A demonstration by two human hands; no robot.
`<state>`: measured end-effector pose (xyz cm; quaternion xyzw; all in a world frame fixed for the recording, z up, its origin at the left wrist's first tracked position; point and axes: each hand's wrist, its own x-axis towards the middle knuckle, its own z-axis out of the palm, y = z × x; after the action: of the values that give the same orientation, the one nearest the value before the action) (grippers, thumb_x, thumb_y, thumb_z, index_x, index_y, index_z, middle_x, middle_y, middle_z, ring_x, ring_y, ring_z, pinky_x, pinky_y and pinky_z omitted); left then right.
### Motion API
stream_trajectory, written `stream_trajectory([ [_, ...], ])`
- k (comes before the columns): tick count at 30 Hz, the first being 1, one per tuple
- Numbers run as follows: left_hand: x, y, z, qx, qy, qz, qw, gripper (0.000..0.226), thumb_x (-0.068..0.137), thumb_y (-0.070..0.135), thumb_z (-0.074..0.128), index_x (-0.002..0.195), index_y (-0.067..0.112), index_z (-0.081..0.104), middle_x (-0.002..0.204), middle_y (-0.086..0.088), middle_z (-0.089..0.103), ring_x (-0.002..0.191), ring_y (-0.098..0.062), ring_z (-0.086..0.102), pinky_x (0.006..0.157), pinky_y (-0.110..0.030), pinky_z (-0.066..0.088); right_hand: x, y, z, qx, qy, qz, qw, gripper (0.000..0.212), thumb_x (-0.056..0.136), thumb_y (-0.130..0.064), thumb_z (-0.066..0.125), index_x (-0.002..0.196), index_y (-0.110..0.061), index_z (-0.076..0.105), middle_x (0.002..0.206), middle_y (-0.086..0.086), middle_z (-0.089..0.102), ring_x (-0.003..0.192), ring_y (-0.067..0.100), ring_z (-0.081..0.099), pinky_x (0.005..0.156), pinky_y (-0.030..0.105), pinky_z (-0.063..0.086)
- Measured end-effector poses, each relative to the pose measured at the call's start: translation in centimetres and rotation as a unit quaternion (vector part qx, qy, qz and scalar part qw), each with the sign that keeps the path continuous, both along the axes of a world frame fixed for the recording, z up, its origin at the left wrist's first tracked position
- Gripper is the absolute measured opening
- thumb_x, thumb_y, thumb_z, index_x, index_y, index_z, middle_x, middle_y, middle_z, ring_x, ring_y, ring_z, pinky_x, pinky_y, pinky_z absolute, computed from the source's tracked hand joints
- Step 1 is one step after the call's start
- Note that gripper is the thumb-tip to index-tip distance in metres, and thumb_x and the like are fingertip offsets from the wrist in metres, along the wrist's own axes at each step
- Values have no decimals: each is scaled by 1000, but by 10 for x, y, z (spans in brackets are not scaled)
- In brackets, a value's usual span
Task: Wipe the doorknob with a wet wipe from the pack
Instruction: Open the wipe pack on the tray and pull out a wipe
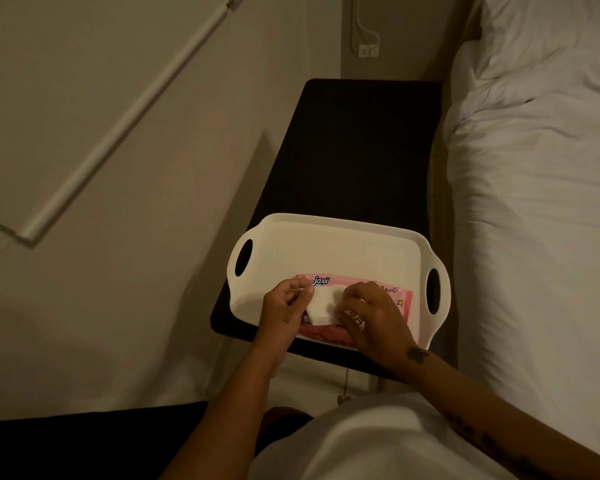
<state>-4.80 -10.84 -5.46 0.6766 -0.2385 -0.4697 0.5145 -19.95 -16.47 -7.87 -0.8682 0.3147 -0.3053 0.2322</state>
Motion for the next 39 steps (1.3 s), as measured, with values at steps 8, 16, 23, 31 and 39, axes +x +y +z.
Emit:
stream_trajectory([
  [8, 2, 2, 3, 12, 13, 2, 1000, 10, 87, 22, 58, 97, 18, 61, 109, -9, 66, 98, -23, 64, 76, -32, 57, 1, 3, 0, -17, 15, 27, 999, 23, 78, -31, 57, 84, -12, 68, 88, 10, 67, 86, 14, 46, 66, 32, 48],
  [16, 5, 6, 9, 5, 9, 2, 1000, 26, 89, 30, 53, 110, 15, 58, 98, -6, 69, 81, -15, 66, 62, -24, 53, 9, 2, 9, 61, -10, 7, 998, 23, 81, -28, 51, 76, -8, 62, 82, 8, 66, 81, 10, 44, 69, 23, 40],
  [23, 7, 7, 11, -9, 61, -28, 998, 33, 81, 6, 62, 111, 19, 57, 107, -4, 66, 91, -18, 63, 60, -19, 52, 20, -6, 22, 253, -83, -33, 963, 18, 84, -8, 61, 71, -20, 58, 76, -6, 61, 74, 10, 57, 65, 22, 47],
  [31, 4, 5, 8, -45, -20, -33, 998, 33, 83, -1, 61, 96, 29, 60, 89, 3, 63, 82, -14, 62, 66, -25, 58, 20, -14, 34, 304, -145, -59, 940, 29, 87, -3, 55, 72, -28, 52, 74, -8, 58, 71, 9, 56, 59, 13, 46],
  [39, -4, 1, 1, -27, -235, -92, 967, 14, 80, 13, 68, 94, 12, 67, 90, 6, 60, 80, -8, 58, 63, -12, 50, 17, -20, 37, 330, -178, -80, 924, 29, 87, 1, 53, 70, -23, 54, 75, -3, 58, 68, 5, 55, 61, 9, 46],
])
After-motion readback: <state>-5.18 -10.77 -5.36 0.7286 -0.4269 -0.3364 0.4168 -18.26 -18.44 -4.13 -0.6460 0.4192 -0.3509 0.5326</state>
